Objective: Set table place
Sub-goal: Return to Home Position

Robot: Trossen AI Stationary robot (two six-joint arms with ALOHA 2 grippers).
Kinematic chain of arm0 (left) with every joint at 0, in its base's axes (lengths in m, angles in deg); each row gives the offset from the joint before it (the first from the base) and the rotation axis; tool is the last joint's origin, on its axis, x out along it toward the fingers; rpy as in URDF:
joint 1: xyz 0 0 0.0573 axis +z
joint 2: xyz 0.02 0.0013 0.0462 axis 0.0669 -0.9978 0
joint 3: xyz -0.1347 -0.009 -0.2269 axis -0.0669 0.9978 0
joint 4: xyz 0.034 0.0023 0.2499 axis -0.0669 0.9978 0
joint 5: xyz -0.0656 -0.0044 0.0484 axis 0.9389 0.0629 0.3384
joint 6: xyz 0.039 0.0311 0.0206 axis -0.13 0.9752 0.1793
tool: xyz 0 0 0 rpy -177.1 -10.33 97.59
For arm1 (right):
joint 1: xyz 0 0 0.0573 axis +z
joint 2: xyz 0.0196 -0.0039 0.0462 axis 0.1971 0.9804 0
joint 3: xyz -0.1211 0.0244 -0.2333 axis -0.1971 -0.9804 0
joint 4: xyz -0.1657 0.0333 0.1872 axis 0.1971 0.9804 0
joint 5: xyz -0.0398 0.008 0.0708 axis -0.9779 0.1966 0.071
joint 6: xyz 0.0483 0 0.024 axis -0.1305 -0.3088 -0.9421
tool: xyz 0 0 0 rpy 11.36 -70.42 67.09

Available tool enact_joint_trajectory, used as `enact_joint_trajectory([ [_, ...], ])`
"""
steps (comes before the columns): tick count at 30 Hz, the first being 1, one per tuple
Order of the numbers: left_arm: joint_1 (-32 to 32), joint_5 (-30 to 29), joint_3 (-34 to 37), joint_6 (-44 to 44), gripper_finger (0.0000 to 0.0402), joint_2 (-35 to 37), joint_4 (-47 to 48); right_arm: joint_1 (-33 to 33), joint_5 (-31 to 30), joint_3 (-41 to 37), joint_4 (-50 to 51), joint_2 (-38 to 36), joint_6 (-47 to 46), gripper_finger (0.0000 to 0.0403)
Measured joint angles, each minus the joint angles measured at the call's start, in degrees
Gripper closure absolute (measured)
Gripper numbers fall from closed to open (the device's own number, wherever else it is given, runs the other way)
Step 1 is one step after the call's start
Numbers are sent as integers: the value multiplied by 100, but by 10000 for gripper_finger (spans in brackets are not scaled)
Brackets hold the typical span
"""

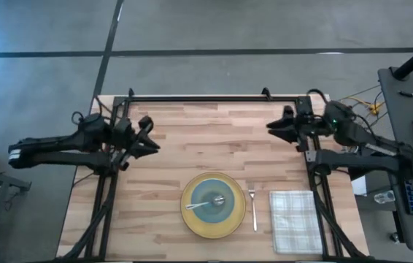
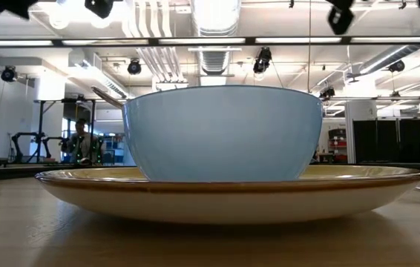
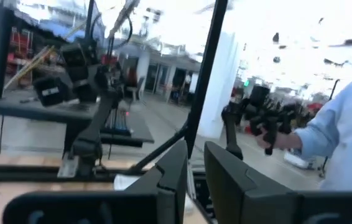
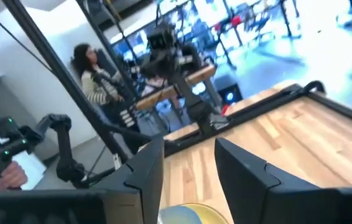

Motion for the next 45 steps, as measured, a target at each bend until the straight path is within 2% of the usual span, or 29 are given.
enact_joint_trajectory([
  [4,-1,-111,752,-45,360,475,-385,-176,-5,-573,-11,-800,69,266],
  [9,0,-735,1521,-54,360,950,-373,-181,-31,-1178,-33,-1653,184,266],
  [15,0,-1319,2239,-213,360,1821,-360,-182,-338,-1715,-28,-2517,313,266],
  [19,-1,-1540,2518,-424,360,2389,-29,-182,-587,-2002,-38,-3011,515,266],
  [24,0,-1803,2663,-864,360,3013,1224,-182,-880,-2498,-33,-3620,469,266],
  [30,-2,-1803,2645,-960,360,3448,1857,-177,-908,-2938,-218,-3529,273,266],
  [38,0,-1798,2650,-1472,360,3370,3342,-177,-1172,-3481,-185,-3512,237,266],
  [45,0,-1781,2648,-1406,360,3398,3491,-177,-1222,-3875,-405,-3442,-45,266],
])
